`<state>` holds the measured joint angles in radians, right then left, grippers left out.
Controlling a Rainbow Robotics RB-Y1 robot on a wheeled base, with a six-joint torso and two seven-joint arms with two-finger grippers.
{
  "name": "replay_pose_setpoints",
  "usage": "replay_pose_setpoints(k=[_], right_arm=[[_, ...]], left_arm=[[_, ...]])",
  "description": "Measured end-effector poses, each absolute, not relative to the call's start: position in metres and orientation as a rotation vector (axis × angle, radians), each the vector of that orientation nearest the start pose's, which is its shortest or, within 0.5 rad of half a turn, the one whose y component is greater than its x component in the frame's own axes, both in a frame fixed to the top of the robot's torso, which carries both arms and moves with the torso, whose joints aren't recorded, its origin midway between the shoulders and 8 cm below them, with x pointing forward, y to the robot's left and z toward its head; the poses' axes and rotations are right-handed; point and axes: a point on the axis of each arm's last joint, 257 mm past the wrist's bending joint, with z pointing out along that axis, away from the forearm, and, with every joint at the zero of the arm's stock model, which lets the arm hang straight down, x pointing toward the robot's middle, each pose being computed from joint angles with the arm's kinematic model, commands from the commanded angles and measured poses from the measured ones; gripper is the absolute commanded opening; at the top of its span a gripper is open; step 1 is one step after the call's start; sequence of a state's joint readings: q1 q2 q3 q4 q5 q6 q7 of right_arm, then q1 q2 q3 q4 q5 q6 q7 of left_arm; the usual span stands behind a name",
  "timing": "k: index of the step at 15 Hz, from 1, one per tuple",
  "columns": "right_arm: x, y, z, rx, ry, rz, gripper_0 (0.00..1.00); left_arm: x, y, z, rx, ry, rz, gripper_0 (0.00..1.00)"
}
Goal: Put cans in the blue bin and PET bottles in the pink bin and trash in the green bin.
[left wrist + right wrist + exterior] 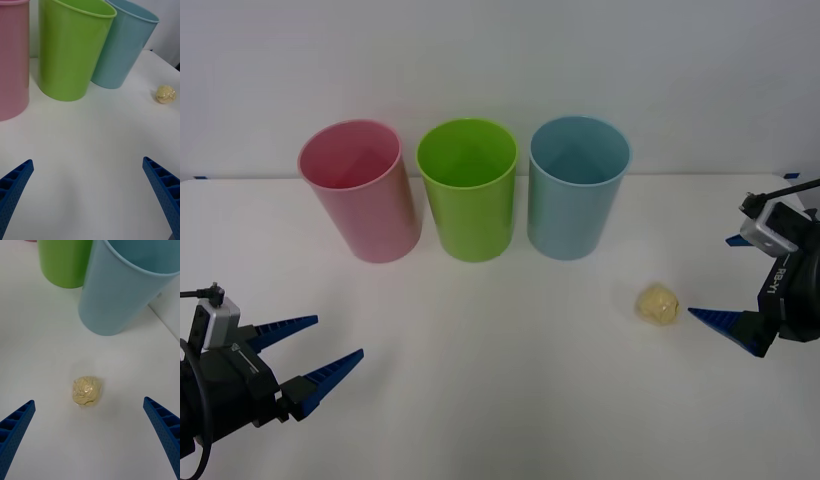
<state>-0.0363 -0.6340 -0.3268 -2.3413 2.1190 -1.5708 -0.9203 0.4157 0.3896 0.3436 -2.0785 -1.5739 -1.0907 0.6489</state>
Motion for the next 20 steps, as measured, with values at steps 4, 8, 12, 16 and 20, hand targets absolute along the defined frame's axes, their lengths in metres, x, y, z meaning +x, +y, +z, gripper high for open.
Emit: replay_pose_setpoints(k=[4, 8, 12, 16, 20], right_arm=[[0.405, -0.259, -0.157, -1.102, 2.104, -0.025, 1.0], [0.417, -0.267, -0.157, -1.065, 2.127, -0.027, 1.0], [0.426, -0.273, -0.172, -1.048, 2.181, -0.01, 1.0], [0.428, -0.278, -0.191, -1.046, 2.235, -0.006, 1.0], [0.43, -0.281, -0.209, -1.032, 2.287, 0.002, 1.0]], left_arm=[[0.342, 0.24, -0.219, 0.518, 1.892, -0.623, 1.0], [0.342, 0.24, -0.219, 0.518, 1.892, -0.623, 1.0], [0.342, 0.24, -0.219, 0.518, 1.892, -0.623, 1.0], [0.342, 0.24, -0.219, 0.518, 1.892, -0.623, 1.0], [0.342, 0.24, -0.219, 0.518, 1.892, -0.623, 1.0]])
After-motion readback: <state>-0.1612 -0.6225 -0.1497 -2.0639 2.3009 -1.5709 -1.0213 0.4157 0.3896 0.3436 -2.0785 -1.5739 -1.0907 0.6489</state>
